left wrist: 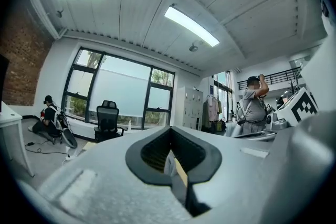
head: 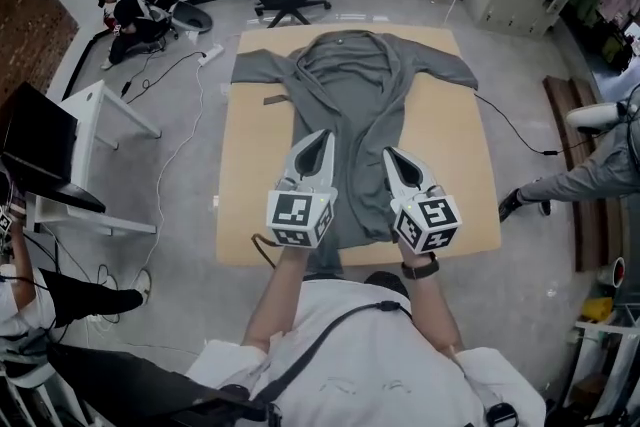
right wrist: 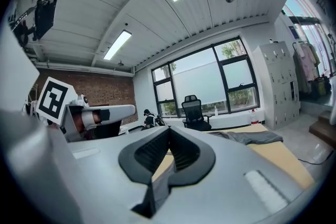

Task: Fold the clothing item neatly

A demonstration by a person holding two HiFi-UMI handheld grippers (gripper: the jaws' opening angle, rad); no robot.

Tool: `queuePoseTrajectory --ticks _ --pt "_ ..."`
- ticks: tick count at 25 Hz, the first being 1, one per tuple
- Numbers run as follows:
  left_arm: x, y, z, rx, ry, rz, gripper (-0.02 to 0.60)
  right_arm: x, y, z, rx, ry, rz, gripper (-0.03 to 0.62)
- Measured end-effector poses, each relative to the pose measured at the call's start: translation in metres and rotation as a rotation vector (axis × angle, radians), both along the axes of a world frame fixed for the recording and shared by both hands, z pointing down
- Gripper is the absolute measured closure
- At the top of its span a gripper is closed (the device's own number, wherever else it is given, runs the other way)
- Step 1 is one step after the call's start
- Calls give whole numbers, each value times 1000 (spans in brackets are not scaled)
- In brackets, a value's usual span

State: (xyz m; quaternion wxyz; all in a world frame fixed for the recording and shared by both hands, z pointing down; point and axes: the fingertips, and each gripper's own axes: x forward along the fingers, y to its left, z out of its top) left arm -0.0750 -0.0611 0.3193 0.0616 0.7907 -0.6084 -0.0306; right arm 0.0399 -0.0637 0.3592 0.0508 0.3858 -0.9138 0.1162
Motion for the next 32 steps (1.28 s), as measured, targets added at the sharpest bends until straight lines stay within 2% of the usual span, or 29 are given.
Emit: queuePoseTrajectory --ticks 3,10,18,22,25,27,29,30,32 --pt "-17 -9 21 -46 18 25 581 -16 -2 14 -22 29 4 594" --pt "-32 -42 95 -229 23 62 581 -20 -22 60 -129 53 20 594" --pt "-71 -129 194 -454 90 -36 580 -19 -72 93 -206 55 -27 594" --pt "-95 -192 234 -536 89 -63 580 -19 -114 111 -227 51 -30 594" --pt "-126 -239 265 -584 80 -125 578 -25 -145 130 -250 56 -53 594" --pt "-154 -268 283 -603 81 -186 492 -28 -162 142 -267 59 -75 594" --pt "-182 -298 297 -612 97 -220 478 -34 -179 149 -267 64 -103 594" --pt "-193 -311 303 -617 110 -226 446 -38 -186 151 -263 68 -118 594" --pt "-209 -333 321 -643 137 -216 435 -44 -197 155 -258 78 -145 594"
